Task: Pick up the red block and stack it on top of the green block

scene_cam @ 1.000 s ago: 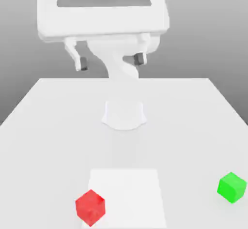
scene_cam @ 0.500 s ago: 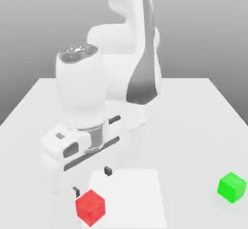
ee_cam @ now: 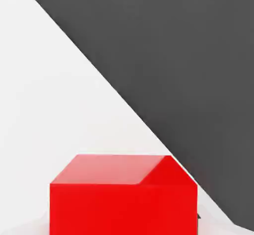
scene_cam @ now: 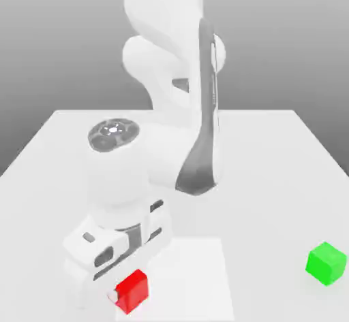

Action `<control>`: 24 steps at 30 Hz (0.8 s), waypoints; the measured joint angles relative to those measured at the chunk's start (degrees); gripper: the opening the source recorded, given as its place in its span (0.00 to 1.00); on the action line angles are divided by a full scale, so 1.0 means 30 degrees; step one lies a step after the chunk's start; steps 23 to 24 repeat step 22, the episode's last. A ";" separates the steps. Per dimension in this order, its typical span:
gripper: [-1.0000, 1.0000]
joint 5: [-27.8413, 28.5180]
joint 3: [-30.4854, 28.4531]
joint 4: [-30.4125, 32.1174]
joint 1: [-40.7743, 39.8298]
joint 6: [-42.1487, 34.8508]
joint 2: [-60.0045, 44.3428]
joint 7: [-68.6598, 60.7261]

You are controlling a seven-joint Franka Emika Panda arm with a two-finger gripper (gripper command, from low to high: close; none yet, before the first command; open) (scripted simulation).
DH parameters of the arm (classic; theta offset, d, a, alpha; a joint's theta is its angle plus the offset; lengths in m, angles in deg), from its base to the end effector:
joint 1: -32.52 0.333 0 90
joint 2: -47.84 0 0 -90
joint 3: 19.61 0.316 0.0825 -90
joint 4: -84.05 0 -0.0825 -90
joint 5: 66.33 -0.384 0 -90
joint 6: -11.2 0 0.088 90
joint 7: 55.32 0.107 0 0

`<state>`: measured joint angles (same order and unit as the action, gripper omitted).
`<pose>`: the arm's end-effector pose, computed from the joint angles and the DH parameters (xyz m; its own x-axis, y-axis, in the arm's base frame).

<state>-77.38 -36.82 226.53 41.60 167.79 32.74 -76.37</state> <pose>0.4653 -0.0803 0.1906 0.9983 0.0580 0.0006 0.0580 -0.9983 0.0011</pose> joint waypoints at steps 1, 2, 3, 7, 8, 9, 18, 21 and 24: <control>0.00 0.0482 -0.0200 0.0118 0.0144 -0.0499 0.0626 0.0325; 0.00 0.0856 0.0078 0.0135 0.0497 -0.0823 0.0977 0.0032; 0.00 0.1129 0.0555 0.0112 0.0896 -0.1004 0.1145 -0.0517; 0.00 0.2057 0.2515 0.0058 0.2460 -0.1534 0.1654 -0.2809; 0.00 0.2266 0.3011 0.0059 0.2846 -0.1647 0.1776 -0.3400; 0.00 0.2474 0.3510 0.0066 0.3228 -0.1757 0.1903 -0.3990; 0.00 0.4813 0.7521 -0.0597 0.6852 -0.0458 0.0084 -0.8788; 1.00 0.5050 0.7617 -0.0709 0.7050 -0.0051 -0.0427 -0.8897; 1.00 0.5050 0.7617 -0.0709 0.7050 -0.0051 -0.0427 -0.8897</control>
